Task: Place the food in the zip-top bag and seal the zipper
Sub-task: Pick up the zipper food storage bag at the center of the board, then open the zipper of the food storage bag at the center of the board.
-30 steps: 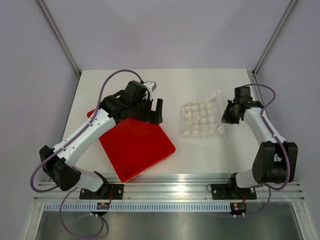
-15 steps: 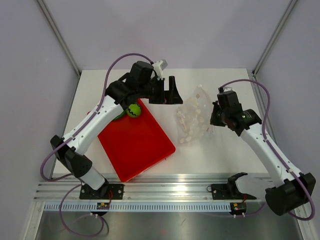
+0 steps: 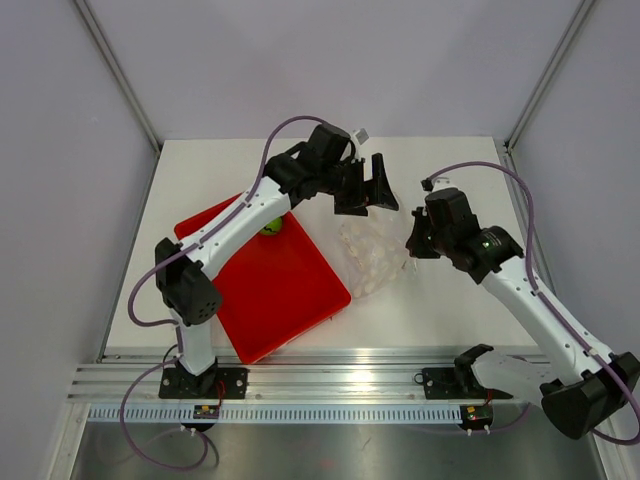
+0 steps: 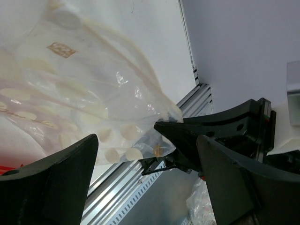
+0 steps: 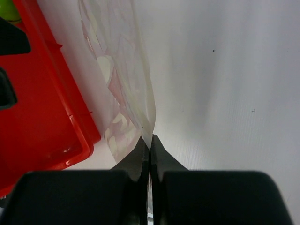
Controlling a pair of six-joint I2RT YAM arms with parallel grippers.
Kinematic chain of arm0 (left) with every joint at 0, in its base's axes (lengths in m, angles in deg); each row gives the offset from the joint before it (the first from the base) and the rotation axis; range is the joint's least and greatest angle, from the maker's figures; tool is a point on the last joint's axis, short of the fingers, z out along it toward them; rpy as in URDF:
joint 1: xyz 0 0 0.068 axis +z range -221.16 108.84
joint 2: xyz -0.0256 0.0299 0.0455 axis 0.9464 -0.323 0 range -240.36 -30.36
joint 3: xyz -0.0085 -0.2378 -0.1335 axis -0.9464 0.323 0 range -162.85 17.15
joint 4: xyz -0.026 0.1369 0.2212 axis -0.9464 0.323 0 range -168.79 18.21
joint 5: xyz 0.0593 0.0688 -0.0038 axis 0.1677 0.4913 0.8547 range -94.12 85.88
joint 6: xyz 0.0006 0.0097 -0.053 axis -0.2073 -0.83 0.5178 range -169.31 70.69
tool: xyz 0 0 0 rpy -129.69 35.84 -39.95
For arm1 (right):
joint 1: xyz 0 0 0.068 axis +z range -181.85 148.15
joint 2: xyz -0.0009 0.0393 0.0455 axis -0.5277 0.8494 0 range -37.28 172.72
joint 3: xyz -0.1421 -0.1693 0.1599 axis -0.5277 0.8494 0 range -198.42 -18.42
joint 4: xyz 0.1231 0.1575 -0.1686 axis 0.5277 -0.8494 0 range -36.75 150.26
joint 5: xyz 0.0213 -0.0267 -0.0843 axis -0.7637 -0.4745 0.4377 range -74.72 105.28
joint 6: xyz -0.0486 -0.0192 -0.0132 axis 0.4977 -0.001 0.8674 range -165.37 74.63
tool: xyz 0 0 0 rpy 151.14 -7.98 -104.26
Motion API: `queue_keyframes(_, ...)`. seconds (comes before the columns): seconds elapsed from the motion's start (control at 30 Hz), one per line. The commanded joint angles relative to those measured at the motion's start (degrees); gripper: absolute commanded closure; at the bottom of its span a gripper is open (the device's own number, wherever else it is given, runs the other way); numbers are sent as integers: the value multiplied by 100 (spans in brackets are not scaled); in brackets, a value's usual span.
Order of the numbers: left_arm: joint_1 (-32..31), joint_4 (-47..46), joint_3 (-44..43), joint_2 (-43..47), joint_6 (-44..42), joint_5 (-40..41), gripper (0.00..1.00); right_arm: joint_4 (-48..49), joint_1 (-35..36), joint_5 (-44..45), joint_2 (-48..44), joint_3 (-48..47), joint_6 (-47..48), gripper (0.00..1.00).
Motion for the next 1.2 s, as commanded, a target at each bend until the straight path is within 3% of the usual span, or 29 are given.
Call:
queue_keyframes(0.0, -32, -159, -326, -31, 178, -69, 11, 124, 312, 237, 157, -195, -69, 100)
queue_keyframes(0.23, -94, -19, -309, -304, -24, 178, 12, 159, 708, 501, 430, -301, -210, 100)
queue_keyframes(0.57, -94, -115, 175, -312, -51, 547, 23, 230, 787, 440, 175, -195, -324, 100)
queue_keyframes(0.83, -94, -299, 202, -470, -138, 380, 54, 168, 796, 431, 131, -257, -324, 100)
queue_keyframes(0.9, -85, -309, 106, -602, -296, 301, 67, 160, 796, 396, 131, -266, -307, 100)
queue_keyframes(0.93, -85, -247, 9, -690, -384, 231, 80, 133, 805, 361, 122, -274, -307, 100)
queue_keyframes(0.97, -76, -203, -35, -734, -420, 196, 87, 133, 805, 334, 113, -283, -298, 100)
queue_keyframes(1.0, -76, -194, -71, -778, -481, 178, 100, 116, 805, 299, 104, -292, -298, 92)
queue_keyframes(1.07, -59, -229, -123, -796, -551, 29, 100, 81, 805, 185, 69, -327, -307, 79)
queue_keyframes(1.1, -50, -247, -124, -796, -578, -24, 100, 54, 805, 159, 52, -353, -307, 60)
queue_keyframes(1.17, -15, -334, -115, -778, -683, -244, 100, -51, 805, 123, 25, -476, -298, 47)
